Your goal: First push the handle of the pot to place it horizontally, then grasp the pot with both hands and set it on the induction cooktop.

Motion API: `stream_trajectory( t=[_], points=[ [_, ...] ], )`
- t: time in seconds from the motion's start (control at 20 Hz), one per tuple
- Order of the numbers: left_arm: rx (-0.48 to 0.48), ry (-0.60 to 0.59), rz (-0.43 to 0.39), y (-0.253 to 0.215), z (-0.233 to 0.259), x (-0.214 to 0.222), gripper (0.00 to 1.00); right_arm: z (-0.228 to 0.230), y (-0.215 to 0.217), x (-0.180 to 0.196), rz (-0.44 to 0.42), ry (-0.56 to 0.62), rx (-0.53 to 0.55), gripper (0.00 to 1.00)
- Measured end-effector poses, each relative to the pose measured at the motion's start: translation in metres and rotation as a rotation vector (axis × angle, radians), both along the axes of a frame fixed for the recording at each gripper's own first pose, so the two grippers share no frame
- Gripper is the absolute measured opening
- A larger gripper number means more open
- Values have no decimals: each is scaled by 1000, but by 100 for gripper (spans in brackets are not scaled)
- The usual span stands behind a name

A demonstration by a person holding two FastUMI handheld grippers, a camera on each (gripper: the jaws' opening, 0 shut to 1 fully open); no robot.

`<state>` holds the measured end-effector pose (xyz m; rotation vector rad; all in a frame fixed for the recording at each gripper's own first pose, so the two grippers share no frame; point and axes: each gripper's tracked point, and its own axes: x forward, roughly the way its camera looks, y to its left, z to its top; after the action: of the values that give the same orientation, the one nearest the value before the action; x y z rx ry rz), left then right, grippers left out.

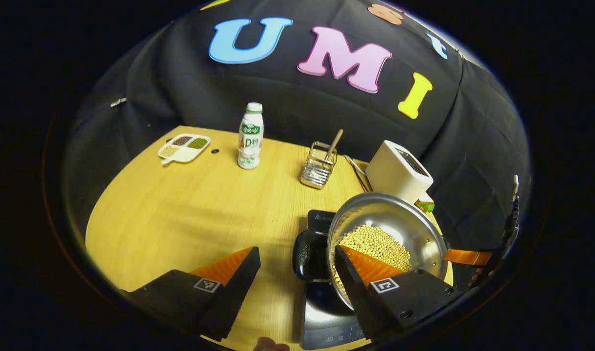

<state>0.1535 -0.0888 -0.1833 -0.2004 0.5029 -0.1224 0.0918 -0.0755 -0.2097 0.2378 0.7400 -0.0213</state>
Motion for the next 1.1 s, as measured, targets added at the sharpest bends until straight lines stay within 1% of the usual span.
stream_trajectory(
  t=[0.05,0.1,0.15,0.25,0.4,0.5,0.6,0.75,0.8,0.85,0.9,0.95,1.0,1.05,1.1],
  points=[
    [-10,-27,5,3,13,-12,95,14,-2,-4,-19,-32,0,99],
    [-14,-69,9,8,30,-24,93,30,-4,-6,-31,-70,-8,99],
    [-1,-121,19,15,41,-38,96,46,-8,-10,-40,-115,-24,99],
    [59,-235,45,31,76,-57,95,79,-10,-17,-47,-217,-65,99],
    [145,-398,87,48,126,-95,95,134,-10,-34,-57,-395,-112,99],
    [171,-475,111,55,147,-123,95,165,-1,-50,-61,-510,-109,99],
    [177,-529,132,61,160,-150,95,186,4,-67,-69,-599,-101,98],
    [198,-572,147,68,164,-185,95,206,16,-93,-53,-712,-89,98],
    [197,-583,154,70,161,-198,93,207,24,-101,-30,-746,-84,98],
    [191,-606,158,71,157,-209,93,204,26,-109,-17,-773,-94,98],
    [180,-609,186,76,150,-221,95,198,28,-117,-11,-787,-111,98],
    [162,-597,215,82,136,-230,92,190,32,-126,-2,-795,-124,98],
    [138,-579,227,84,124,-240,95,184,35,-134,4,-790,-136,98],
    [126,-562,228,82,112,-250,95,179,37,-142,8,-785,-144,100],
    [135,-546,234,84,105,-258,95,176,39,-147,13,-781,-148,98]
  ],
)
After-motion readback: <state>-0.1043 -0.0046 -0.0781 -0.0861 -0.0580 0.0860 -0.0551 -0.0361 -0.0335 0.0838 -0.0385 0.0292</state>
